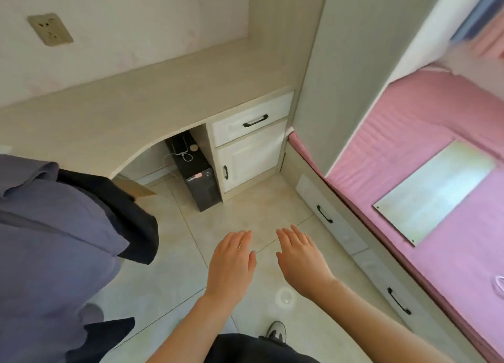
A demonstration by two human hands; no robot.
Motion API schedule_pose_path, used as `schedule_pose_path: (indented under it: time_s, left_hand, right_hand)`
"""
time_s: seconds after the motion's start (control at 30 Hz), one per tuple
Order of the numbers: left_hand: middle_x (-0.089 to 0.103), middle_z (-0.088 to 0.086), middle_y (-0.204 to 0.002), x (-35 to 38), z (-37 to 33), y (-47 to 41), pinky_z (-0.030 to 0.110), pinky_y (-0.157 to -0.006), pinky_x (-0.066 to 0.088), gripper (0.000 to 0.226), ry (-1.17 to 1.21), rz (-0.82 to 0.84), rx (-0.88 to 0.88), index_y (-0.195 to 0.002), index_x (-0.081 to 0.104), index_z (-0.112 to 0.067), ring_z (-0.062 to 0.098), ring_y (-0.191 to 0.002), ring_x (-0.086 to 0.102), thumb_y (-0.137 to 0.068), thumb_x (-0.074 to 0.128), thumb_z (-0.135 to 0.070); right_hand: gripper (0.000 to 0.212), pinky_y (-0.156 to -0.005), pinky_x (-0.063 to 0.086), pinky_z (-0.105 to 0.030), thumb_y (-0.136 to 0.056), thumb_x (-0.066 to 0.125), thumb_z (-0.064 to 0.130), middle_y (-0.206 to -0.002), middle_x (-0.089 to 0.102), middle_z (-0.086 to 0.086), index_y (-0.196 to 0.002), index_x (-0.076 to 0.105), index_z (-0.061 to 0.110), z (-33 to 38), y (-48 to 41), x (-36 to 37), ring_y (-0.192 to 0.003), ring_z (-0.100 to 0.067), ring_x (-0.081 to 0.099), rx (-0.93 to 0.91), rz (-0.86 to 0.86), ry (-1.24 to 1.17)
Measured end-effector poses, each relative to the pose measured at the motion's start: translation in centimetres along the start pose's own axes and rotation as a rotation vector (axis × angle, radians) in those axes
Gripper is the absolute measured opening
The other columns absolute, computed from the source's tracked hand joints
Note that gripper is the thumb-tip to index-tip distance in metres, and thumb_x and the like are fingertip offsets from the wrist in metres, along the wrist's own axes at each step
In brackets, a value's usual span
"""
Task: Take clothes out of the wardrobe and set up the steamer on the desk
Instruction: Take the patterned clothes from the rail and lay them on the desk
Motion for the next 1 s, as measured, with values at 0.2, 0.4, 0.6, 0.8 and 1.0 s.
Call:
schedule_pose_path:
  time_s: [0.2, 0.4, 0.6, 0.8, 1.0]
  left_hand:
    - [0.063, 0.0, -0.124, 3.9, -11.3, -2.5, 0.033, -0.099, 0.047, 0.044, 0.038, 0.05, 0.202, -0.13, 0.057, -0.013, 0.018, -0.117, 0.057, -0.088, 0.063, -0.026]
    - [0.063, -0.001, -0.125, 5.7, -18.5, -5.4, 0.032, -0.099, 0.046, 0.041, 0.03, 0.076, 0.331, -0.13, 0.058, -0.013, 0.018, -0.117, 0.056, -0.091, 0.058, -0.027]
    - [0.063, 0.004, -0.124, 6.8, -22.4, -11.1, 0.036, -0.098, 0.048, 0.043, 0.027, 0.038, 0.432, -0.128, 0.058, -0.01, 0.024, -0.117, 0.058, -0.087, 0.063, -0.022]
    - [0.058, 0.009, -0.133, 7.0, -26.9, -20.0, 0.039, -0.098, 0.047, 0.046, 0.057, 0.001, 0.493, -0.131, 0.055, -0.007, 0.029, -0.125, 0.052, -0.087, 0.063, -0.019]
    - [0.054, 0.011, -0.137, 7.2, -30.8, -29.6, 0.04, -0.107, 0.04, 0.049, 0.057, 0.017, 0.566, -0.135, 0.051, -0.006, 0.029, -0.13, 0.048, -0.089, 0.062, -0.02]
  right_hand:
    - [0.055, -0.117, 0.017, -0.04, -0.099, 0.041, 0.032, -0.15, 0.036, -0.007, -0.147, 0.028, 0.008, -10.6, 6.4, 0.2, -0.144, -0.029, 0.021, 0.21, -0.001, -0.07]
    - [0.056, -0.119, 0.014, -0.04, -0.1, 0.037, 0.033, -0.153, 0.03, -0.006, -0.149, 0.022, 0.011, -17.5, 9.8, -0.2, -0.145, -0.027, 0.015, 0.379, -0.029, -0.142]
    - [0.055, -0.119, 0.017, -0.041, -0.099, 0.038, 0.033, -0.151, 0.032, -0.006, -0.148, 0.024, 0.011, -23.2, 9.3, -1.0, -0.144, -0.028, 0.018, 0.478, -0.048, -0.165]
    - [0.052, -0.106, 0.038, -0.045, -0.087, 0.061, 0.024, -0.132, 0.056, -0.012, -0.133, 0.049, 0.003, -30.3, 5.0, -3.6, -0.13, -0.035, 0.045, 0.569, -0.135, -0.104]
    - [0.051, -0.099, 0.046, -0.045, -0.081, 0.068, 0.02, -0.124, 0.061, -0.014, -0.126, 0.054, 0.001, -36.8, -1.3, -7.7, -0.122, -0.036, 0.053, 0.611, -0.193, -0.09]
Point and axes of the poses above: each hand's wrist, its own y-axis away from the middle knuckle, its own x-axis out of the palm, z = x × y, the point moved 8 cm from there along -y, towards the middle knuckle
